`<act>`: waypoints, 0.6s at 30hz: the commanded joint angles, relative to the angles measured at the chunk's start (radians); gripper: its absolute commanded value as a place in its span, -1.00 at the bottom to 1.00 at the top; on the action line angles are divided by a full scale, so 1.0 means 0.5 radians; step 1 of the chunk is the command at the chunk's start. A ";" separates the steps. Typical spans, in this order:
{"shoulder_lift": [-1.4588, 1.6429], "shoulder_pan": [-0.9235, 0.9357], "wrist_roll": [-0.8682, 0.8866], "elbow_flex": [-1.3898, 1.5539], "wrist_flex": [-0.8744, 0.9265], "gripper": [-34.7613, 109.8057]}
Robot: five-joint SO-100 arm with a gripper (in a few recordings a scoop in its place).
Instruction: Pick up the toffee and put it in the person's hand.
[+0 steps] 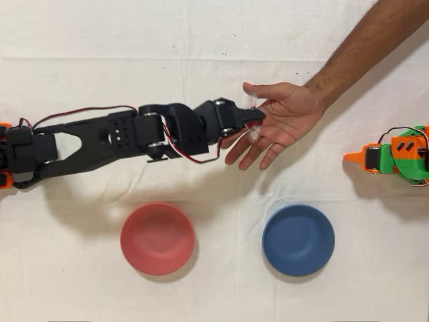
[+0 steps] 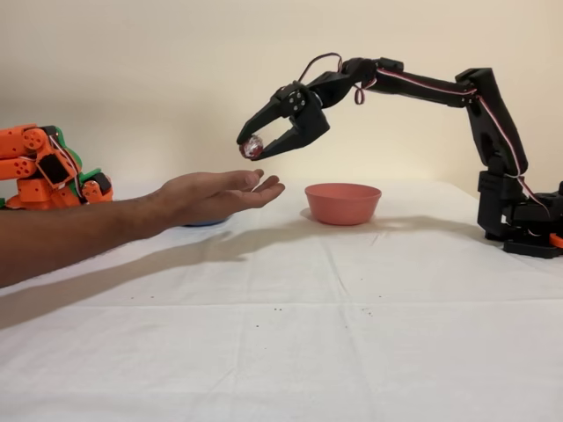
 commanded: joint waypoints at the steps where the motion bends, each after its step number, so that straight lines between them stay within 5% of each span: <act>1: 0.055 0.034 -0.064 -0.187 -0.098 -0.47; 18: -0.135 0.034 -0.221 -0.181 -0.307 -0.47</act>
